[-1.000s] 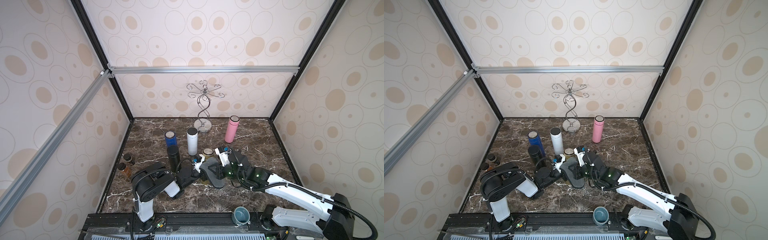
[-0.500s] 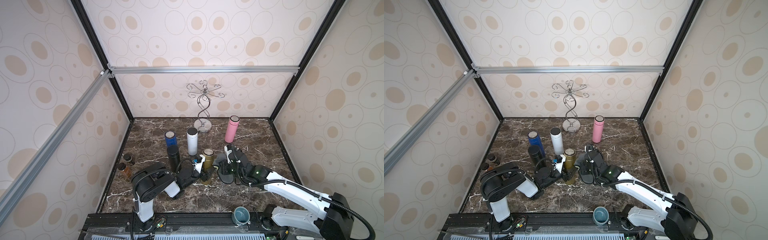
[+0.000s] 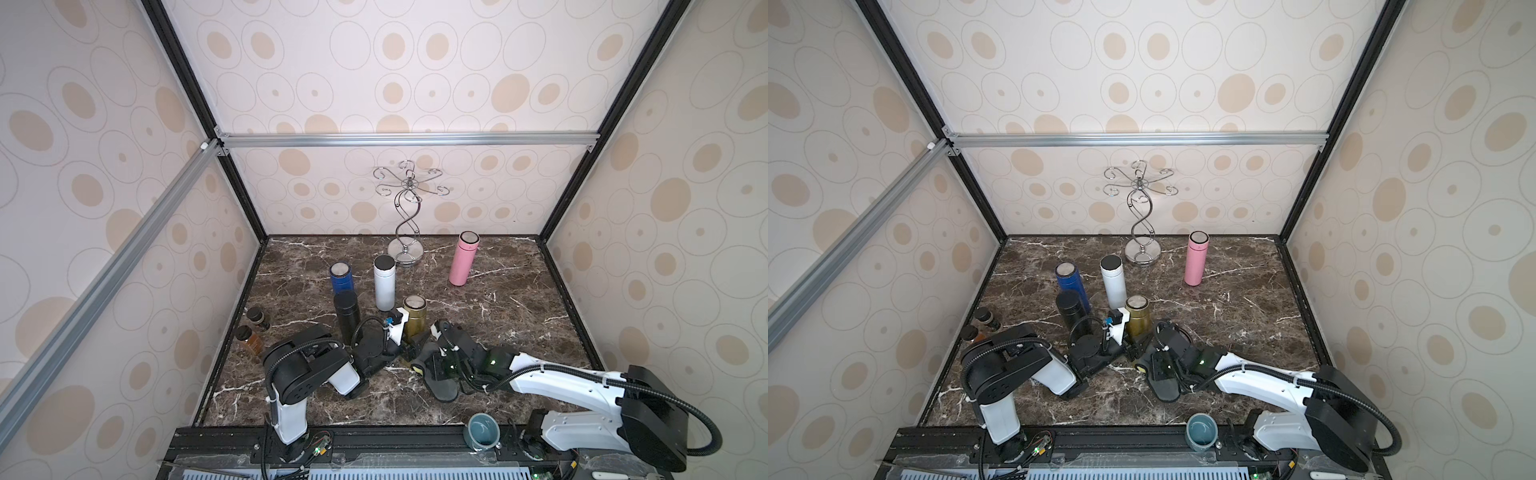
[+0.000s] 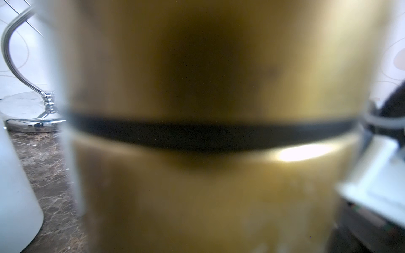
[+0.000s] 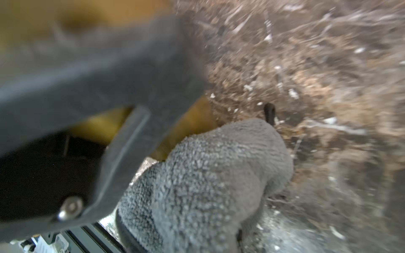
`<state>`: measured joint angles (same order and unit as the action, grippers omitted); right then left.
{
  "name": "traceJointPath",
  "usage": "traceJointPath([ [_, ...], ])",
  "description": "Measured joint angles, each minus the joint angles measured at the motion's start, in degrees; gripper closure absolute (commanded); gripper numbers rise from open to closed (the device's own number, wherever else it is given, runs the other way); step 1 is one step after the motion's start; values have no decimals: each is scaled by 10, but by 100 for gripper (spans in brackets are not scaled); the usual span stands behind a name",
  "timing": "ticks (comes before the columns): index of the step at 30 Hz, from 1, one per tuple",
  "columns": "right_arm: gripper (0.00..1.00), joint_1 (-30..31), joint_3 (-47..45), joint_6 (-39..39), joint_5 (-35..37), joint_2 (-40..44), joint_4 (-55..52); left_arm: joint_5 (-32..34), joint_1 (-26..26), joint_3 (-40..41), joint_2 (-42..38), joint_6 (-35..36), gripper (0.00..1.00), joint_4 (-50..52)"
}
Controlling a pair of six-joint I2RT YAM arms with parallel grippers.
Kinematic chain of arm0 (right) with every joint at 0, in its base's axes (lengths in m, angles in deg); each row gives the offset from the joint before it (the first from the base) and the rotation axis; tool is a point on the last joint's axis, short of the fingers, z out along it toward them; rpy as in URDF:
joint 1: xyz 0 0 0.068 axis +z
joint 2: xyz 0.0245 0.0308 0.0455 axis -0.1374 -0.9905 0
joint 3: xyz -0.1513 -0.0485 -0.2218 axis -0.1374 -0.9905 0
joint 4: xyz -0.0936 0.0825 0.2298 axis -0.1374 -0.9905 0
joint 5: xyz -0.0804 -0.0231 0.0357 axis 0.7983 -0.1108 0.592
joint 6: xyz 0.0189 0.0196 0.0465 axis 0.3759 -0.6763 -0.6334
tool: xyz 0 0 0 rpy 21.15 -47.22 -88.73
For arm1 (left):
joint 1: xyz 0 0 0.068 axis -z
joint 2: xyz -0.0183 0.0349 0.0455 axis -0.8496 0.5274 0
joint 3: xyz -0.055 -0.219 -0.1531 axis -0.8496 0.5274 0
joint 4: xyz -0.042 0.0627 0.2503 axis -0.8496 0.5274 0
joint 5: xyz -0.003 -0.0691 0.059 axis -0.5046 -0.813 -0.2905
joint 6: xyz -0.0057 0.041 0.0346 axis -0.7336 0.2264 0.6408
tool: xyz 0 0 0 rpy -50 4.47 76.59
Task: Wipe the surface of the thermos
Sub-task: Wipe the dirt from the surface of the thermos.
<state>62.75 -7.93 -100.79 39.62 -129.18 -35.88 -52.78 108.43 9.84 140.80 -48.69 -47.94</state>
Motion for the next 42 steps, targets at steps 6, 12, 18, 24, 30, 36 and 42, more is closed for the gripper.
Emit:
traceJointPath([
  [6,100,11,0,0,6,8,32,5,0,0,5,-5,100,-10],
  [12,100,23,-2,2,14,8,73,14,-3,0,5,-8,100,-25],
  [18,100,27,-2,-3,23,-41,115,28,-7,3,14,-7,100,-20],
  [24,100,31,0,-13,31,-72,131,38,-8,3,14,-4,100,-19],
  [30,100,31,11,-21,31,-91,143,52,-12,3,14,1,100,-19],
  [36,100,31,8,-15,13,-94,170,60,-14,3,14,2,100,-20],
  [42,100,30,11,-7,3,-105,187,65,-18,5,14,0,100,-22],
])
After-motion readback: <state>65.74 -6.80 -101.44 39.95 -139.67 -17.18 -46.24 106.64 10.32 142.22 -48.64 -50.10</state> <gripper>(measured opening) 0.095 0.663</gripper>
